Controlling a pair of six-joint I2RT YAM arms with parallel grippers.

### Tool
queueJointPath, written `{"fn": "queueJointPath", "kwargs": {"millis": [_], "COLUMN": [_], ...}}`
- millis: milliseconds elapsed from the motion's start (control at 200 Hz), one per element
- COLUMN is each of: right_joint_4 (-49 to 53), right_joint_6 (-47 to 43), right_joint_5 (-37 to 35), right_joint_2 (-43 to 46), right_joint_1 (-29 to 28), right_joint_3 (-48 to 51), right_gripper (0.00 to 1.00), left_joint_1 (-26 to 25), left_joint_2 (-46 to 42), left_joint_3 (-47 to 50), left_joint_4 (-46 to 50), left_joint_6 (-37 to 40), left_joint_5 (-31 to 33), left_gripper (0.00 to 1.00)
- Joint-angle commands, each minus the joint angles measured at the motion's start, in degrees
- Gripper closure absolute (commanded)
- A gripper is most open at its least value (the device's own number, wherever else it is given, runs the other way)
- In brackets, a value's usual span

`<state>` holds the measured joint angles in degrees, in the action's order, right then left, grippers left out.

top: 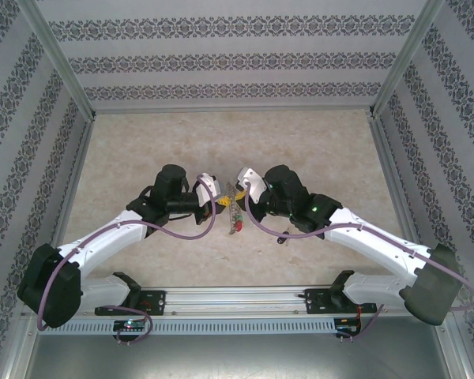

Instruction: Put the keys on the keyring

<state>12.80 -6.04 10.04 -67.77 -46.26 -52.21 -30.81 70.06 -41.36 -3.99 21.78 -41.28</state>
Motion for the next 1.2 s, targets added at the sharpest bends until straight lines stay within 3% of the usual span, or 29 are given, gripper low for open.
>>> {"fn": "queueJointPath", "kwargs": {"millis": [0, 40, 175, 315, 610, 1194], "right_joint_4": [-2.6, -2.6, -2.7, -2.6, -2.7, -3.3], "right_joint_6": [0.9, 0.6, 0.6, 0.6, 0.2, 0.2], "right_joint_5": [1.0, 1.5, 3.6, 4.1, 4.4, 4.9], "right_joint_2": [0.7, 0.7, 0.7, 0.5, 0.7, 0.2], "right_joint_1": [0.3, 0.1, -0.1, -0.1, -0.3, -0.7], "right_joint_3": [-1.3, -1.6, -1.9, -1.8, -1.8, -1.9], "right_gripper": [1.0, 1.0, 1.0, 1.0, 1.0, 1.0], "left_joint_1": [-0.8, -0.8, -1.7, -1.9, -1.9, -2.2], "left_joint_2": [-0.6, -0.8, -1.0, -1.1, -0.3, 1.7], "left_joint_3": [0.9, 0.6, -4.2, -5.4, -7.2, -8.3], "left_joint_4": [-1.5, -0.8, 8.1, 9.8, 11.5, 12.2], "left_joint_6": [-0.5, -0.3, 2.7, 3.9, 4.4, 5.2], "left_joint_5": [0.2, 0.3, -0.9, -0.2, 1.3, 1.9], "left_gripper": [0.95, 0.87, 0.78, 0.74, 0.7, 0.73]}}
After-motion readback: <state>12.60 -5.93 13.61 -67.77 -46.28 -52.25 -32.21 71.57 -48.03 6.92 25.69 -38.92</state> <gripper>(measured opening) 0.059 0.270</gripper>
